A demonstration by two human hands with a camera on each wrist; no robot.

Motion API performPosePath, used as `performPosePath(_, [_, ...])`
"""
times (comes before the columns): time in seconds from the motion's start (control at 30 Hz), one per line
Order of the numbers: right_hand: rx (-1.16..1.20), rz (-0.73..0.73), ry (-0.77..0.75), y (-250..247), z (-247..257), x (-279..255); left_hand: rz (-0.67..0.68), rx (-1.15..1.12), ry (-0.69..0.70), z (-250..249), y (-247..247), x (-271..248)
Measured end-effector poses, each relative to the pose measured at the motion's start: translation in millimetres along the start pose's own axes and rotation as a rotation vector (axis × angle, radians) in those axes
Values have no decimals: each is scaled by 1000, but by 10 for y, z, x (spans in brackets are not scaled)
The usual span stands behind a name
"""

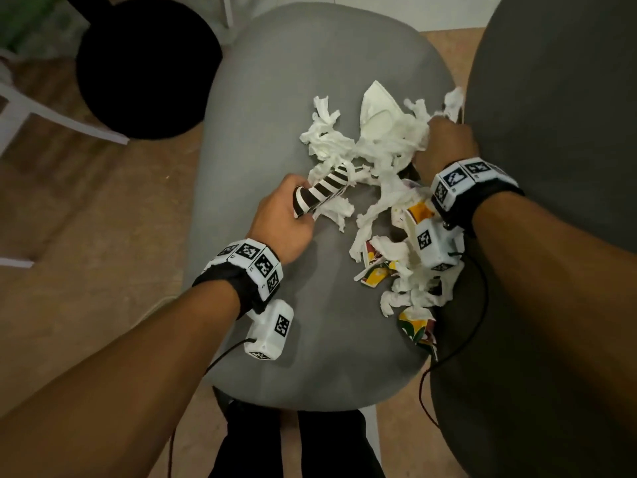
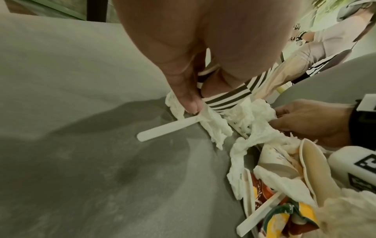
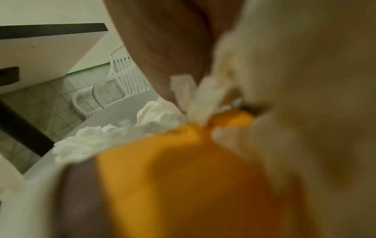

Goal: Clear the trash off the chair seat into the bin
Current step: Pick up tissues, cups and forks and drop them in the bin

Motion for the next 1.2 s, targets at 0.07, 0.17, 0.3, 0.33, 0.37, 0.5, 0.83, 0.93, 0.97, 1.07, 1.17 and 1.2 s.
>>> performPosePath(0.07, [-20, 27, -43, 39, 52, -103, -33, 9, 43, 26, -56, -31])
performPosePath(0.17, [155, -2, -53, 21, 148, -281, -54, 23, 59, 74, -103, -86])
performPosePath(0.3, [336, -94, -46, -67, 294, -537, -111, -19, 29, 104, -231, -236])
performPosePath(0.33, [354, -121, -55, -90, 335, -586, -126, -49, 26, 96, -263, -273])
performPosePath(0.37, [369, -146, -78, -94, 375, -642, -143, -71, 33, 87, -297, -321])
performPosePath(0.5, [415, -182, -146, -50, 580, -978, -190, -115, 68, 104, -435, -528])
performPosePath(0.83, [536, -49, -261, 528, 1618, -2089, -333, -149, -49, 1066, -1144, -1479])
performPosePath(0.93, [535, 110, -355, 875, 2167, -2566, -420, -167, -192, 1694, -1381, -1859])
performPosePath(0.97, [526, 154, -390, 979, 2352, -2738, -445, -174, -251, 1914, -1451, -1983])
performPosePath(1.07, [518, 308, -475, 1328, 2884, -3242, -472, -213, -388, 2501, -1601, -2320])
performPosePath(1.17, [485, 427, -473, 1760, 3222, -3567, -466, -271, -490, 2956, -1665, -2590])
performPosePath(1.2, [481, 455, -448, 1919, 3290, -3640, -471, -291, -515, 3086, -1674, -2669])
Point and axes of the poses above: each hand's wrist, its own x-axis towards the middle knuckle, its own y-axis out of the palm, z = x × y, the point moved 7 cm from there along x, towards the middle knuckle, and after that the axes turned 2 degrees about -y, right-handed, at the moved point
